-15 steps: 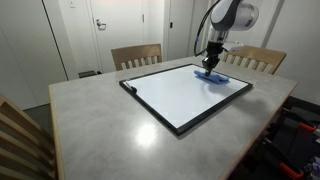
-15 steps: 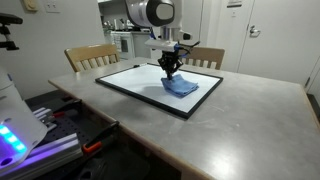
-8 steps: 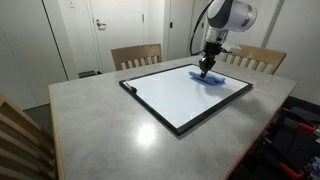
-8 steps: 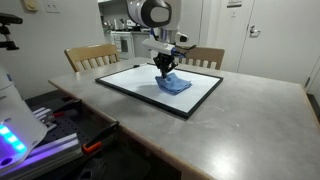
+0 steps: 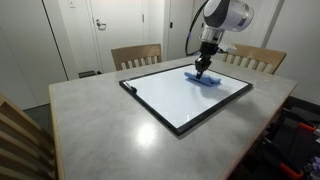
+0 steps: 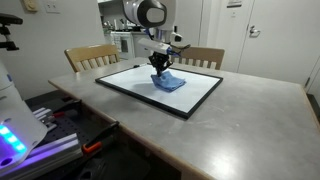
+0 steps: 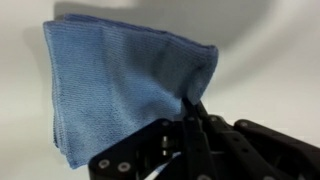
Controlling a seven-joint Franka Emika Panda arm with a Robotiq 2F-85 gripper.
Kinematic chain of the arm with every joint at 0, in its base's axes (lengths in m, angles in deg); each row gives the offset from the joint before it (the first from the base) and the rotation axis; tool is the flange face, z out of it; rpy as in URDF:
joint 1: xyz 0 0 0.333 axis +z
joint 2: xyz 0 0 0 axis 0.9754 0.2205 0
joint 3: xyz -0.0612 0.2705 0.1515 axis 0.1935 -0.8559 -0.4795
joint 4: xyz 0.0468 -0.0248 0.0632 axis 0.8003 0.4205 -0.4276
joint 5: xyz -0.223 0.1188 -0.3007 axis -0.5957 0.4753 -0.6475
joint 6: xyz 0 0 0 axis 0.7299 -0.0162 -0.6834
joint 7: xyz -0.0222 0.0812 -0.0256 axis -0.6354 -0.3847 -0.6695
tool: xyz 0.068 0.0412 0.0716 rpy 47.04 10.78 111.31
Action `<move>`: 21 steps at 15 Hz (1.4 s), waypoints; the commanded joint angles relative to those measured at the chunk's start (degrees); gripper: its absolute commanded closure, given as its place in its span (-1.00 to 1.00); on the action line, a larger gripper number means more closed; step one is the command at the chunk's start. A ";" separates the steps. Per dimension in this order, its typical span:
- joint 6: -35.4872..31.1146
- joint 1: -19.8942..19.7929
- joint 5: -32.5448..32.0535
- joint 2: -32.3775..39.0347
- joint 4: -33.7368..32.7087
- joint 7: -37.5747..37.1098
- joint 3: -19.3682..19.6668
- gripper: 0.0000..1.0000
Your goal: Wipe the whiteboard using the blue towel
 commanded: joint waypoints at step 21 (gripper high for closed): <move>1.02 6.40 0.93 3.10 -4.06 -4.83 -2.17 0.99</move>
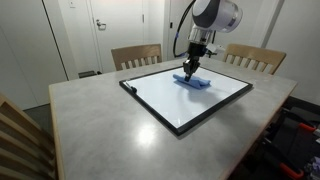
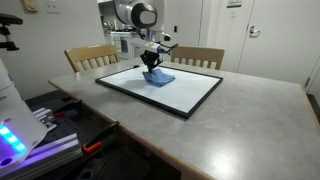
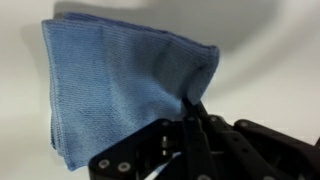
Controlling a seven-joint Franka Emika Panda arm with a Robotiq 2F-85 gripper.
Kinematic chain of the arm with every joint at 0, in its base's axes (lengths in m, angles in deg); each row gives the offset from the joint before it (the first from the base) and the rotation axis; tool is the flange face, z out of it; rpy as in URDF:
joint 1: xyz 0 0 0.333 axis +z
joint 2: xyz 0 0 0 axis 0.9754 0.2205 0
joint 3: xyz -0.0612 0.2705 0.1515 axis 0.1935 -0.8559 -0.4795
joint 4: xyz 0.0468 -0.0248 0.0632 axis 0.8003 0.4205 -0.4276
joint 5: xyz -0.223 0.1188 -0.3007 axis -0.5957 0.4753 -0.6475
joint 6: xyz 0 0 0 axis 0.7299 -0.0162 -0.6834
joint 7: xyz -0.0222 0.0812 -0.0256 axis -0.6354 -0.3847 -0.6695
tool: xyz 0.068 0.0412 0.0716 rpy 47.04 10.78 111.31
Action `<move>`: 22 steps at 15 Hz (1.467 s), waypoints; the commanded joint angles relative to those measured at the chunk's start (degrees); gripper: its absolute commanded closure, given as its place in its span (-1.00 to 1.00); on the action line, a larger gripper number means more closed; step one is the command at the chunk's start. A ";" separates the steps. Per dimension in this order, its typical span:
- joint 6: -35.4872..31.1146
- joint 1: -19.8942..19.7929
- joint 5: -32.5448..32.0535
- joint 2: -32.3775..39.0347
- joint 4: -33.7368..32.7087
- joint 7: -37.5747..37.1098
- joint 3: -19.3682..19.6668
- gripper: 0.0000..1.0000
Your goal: Wipe the whiteboard using the blue towel
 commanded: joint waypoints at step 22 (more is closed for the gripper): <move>1.42 8.49 0.05 9.19 -9.70 -10.29 -3.47 0.99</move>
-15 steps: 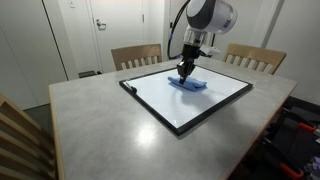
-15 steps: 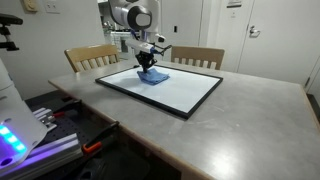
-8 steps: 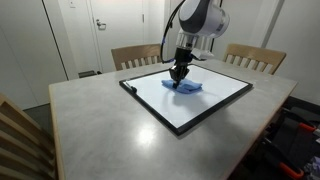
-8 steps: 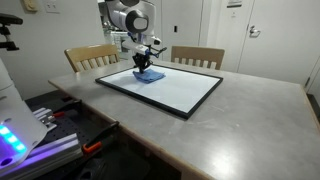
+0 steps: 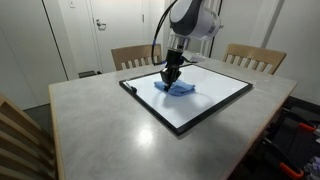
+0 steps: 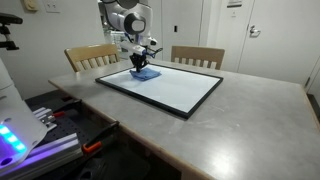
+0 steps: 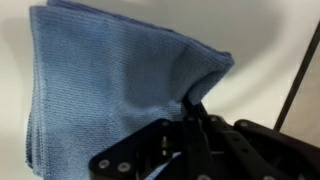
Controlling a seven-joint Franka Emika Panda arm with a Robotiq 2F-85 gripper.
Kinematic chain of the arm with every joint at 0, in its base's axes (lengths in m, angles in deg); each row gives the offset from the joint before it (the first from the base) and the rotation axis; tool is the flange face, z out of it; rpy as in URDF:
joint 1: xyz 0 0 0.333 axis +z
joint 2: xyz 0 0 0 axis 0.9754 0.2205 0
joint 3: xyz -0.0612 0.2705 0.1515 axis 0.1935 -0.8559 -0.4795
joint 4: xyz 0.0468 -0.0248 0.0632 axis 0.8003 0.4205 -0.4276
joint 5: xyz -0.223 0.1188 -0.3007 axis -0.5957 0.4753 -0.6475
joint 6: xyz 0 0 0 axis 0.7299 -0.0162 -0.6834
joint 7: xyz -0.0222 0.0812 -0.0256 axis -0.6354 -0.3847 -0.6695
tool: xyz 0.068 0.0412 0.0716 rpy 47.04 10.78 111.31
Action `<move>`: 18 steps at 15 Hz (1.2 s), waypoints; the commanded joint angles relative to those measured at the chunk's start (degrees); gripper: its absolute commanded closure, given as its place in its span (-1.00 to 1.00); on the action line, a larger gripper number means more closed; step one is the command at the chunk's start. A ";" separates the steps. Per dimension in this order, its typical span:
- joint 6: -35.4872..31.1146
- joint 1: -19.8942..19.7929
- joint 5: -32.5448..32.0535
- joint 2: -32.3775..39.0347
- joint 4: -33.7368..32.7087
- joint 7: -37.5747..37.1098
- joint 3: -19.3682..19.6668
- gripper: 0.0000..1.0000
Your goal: Wipe the whiteboard using the blue towel
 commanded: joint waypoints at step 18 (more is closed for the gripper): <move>4.10 4.89 -0.02 2.66 -5.42 -2.08 -3.83 0.99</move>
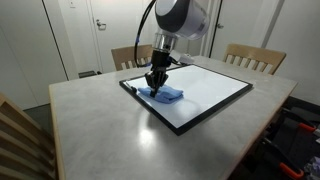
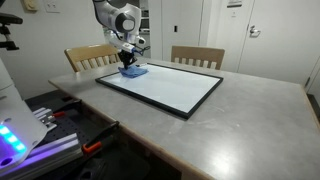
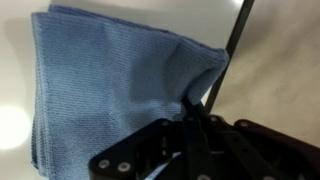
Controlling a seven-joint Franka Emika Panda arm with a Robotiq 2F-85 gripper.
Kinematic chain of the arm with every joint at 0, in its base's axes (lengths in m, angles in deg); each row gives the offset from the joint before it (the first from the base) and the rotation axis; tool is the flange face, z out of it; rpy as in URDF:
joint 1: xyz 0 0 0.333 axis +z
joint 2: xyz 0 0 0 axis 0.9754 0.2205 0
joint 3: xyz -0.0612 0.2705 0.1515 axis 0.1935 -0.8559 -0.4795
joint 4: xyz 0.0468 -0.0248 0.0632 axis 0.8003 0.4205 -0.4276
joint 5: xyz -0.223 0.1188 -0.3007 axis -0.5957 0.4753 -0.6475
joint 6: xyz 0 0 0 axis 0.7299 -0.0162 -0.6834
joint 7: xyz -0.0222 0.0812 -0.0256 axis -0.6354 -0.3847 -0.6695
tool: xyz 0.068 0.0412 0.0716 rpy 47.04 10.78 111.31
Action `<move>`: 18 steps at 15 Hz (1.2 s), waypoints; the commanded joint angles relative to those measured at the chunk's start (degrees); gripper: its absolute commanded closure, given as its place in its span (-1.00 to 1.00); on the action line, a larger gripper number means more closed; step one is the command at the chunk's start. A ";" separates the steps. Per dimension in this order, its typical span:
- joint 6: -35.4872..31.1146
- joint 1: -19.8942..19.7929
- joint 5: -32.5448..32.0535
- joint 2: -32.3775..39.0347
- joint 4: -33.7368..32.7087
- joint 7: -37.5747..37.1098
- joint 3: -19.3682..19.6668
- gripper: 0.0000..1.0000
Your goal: Wipe the whiteboard using the blue towel
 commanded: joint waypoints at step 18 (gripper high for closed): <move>-8.26 12.08 -1.25 -0.51 -0.20 -20.85 4.07 0.99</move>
